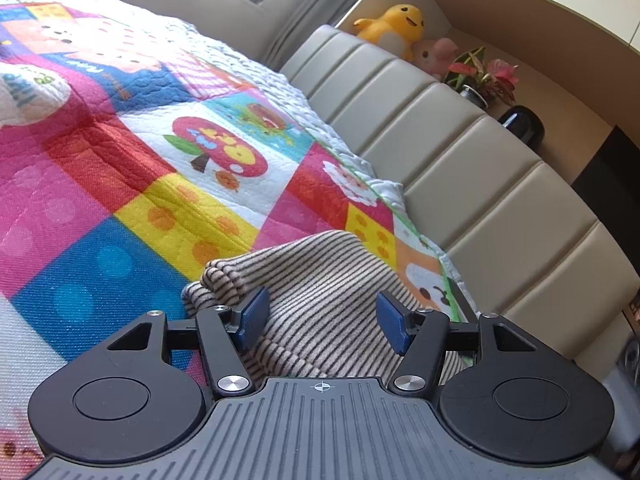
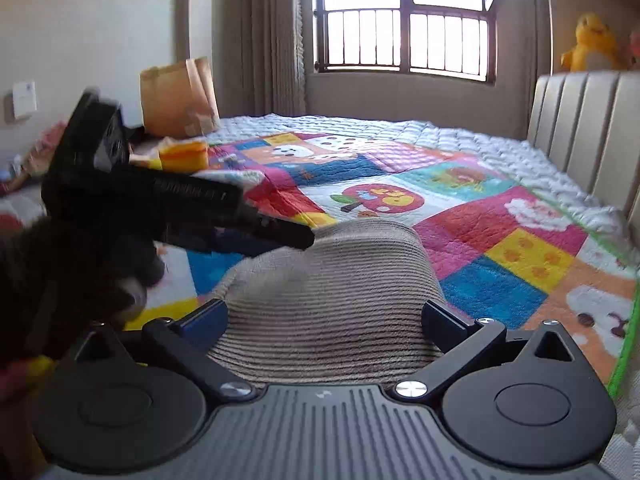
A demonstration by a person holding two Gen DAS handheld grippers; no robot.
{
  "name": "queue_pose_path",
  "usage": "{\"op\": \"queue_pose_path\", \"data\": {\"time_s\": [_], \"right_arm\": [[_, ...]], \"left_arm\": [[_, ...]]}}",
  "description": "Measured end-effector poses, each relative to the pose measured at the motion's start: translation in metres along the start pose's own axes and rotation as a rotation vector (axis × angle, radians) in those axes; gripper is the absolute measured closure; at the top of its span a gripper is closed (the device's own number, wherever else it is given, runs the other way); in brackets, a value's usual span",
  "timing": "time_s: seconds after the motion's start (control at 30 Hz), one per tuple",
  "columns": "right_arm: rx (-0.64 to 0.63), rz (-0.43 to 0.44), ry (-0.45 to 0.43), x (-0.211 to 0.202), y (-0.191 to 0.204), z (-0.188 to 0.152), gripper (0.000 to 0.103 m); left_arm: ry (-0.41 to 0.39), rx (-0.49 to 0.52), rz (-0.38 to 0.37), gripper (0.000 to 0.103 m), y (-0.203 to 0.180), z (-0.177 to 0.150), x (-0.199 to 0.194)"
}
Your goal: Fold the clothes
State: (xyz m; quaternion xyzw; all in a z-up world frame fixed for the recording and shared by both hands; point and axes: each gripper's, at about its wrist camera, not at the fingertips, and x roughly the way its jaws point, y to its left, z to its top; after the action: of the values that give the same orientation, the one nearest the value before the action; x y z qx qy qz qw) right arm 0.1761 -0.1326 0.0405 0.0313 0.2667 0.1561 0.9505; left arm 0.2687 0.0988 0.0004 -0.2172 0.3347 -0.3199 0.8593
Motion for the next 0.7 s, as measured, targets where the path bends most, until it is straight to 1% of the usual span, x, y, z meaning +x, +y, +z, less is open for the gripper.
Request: {"op": "queue_pose_path", "data": {"time_s": [0.07, 0.13, 0.23, 0.27, 0.33, 0.37, 0.4, 0.43, 0.5, 0.53, 0.63, 0.7], "right_arm": [[0.118, 0.019, 0.012, 0.0, -0.027, 0.017, 0.0], [0.198, 0.046, 0.065, 0.015, -0.053, 0.03, 0.0], [0.234, 0.083, 0.208, 0.06, -0.079, 0.038, 0.0], [0.261, 0.09, 0.259, 0.075, -0.085, 0.036, 0.0], [0.341, 0.13, 0.33, 0.1, -0.091, 0.027, 0.001], [0.35, 0.15, 0.334, 0.104, -0.09, 0.026, 0.007], [0.323, 0.187, 0.315, 0.1, -0.084, 0.029, 0.016], [0.292, 0.212, 0.279, 0.092, -0.077, 0.035, 0.021], [0.25, 0.257, 0.191, 0.07, -0.067, 0.046, 0.021], [0.235, 0.256, 0.179, 0.066, -0.066, 0.047, 0.021], [0.179, 0.204, 0.192, 0.064, -0.061, 0.044, 0.02], [0.206, 0.16, 0.208, 0.066, -0.068, 0.03, 0.02]], "left_arm": [[-0.004, 0.005, -0.002, 0.038, 0.0, -0.001, 0.0], [-0.007, 0.003, -0.008, 0.038, 0.001, -0.002, 0.0], [-0.002, 0.002, -0.02, 0.038, 0.003, -0.001, -0.001], [0.002, 0.002, -0.024, 0.038, 0.004, 0.0, -0.002], [0.008, 0.002, -0.024, 0.038, 0.007, 0.002, -0.003], [0.011, 0.0, -0.026, 0.038, 0.009, 0.002, -0.003], [0.013, -0.004, -0.031, 0.038, 0.011, 0.003, -0.003], [0.014, -0.005, -0.032, 0.038, 0.013, 0.004, -0.003], [0.014, 0.0, -0.026, 0.035, 0.013, 0.005, -0.003], [0.014, 0.0, -0.025, 0.033, 0.013, 0.005, -0.003], [0.015, 0.0, -0.028, 0.032, 0.013, 0.006, 0.0], [0.015, 0.0, -0.043, 0.033, 0.012, 0.005, 0.004]]}}
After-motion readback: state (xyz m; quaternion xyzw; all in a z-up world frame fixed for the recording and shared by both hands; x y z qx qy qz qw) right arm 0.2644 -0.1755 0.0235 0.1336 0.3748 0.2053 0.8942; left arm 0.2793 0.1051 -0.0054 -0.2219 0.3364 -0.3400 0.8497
